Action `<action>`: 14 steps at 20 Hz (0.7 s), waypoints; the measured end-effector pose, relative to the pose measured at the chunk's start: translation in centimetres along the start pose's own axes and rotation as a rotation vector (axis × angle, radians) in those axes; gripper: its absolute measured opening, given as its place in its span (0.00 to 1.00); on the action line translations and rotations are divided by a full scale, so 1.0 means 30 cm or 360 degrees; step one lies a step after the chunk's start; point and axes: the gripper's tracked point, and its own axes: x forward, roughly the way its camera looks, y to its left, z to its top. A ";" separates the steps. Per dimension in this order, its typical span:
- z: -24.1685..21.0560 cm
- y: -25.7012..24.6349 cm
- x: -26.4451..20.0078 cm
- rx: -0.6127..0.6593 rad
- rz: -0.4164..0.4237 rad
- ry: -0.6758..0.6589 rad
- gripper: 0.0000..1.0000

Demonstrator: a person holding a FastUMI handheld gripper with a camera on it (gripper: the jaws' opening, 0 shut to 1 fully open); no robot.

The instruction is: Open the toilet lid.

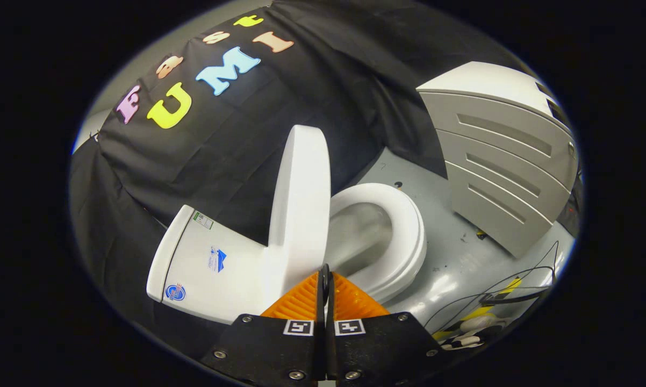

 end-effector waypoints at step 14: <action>0.015 0.218 -0.075 -0.0334 0.0080 -0.0207 0.00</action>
